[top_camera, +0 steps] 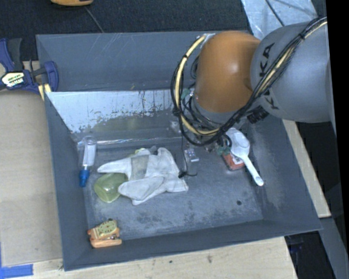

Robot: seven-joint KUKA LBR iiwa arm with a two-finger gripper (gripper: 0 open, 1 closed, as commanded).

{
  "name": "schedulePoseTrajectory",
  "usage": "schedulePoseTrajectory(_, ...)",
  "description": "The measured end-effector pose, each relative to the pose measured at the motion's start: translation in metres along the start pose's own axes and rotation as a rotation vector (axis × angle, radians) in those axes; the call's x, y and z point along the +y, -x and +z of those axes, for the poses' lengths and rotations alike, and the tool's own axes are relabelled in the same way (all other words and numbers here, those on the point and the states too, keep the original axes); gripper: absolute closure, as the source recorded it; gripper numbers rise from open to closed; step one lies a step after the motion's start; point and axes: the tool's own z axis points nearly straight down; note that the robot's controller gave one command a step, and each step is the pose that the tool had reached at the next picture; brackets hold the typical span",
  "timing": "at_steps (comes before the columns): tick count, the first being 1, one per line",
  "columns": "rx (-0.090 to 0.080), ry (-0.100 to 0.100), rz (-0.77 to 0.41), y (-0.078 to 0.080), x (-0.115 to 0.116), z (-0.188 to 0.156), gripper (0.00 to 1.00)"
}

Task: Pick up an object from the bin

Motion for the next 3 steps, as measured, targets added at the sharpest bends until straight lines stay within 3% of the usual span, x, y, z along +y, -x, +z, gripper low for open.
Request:
schedulePoseTrajectory(1,-0.001,0.0,-0.279,-0.005,0.013,0.029,0.0)
schedulePoseTrajectory(2,-0.004,0.0,-0.166,-0.024,0.033,0.08,0.0)
schedulePoseTrajectory(3,-0.005,0.0,-0.359,-0.012,0.044,0.088,1.0)
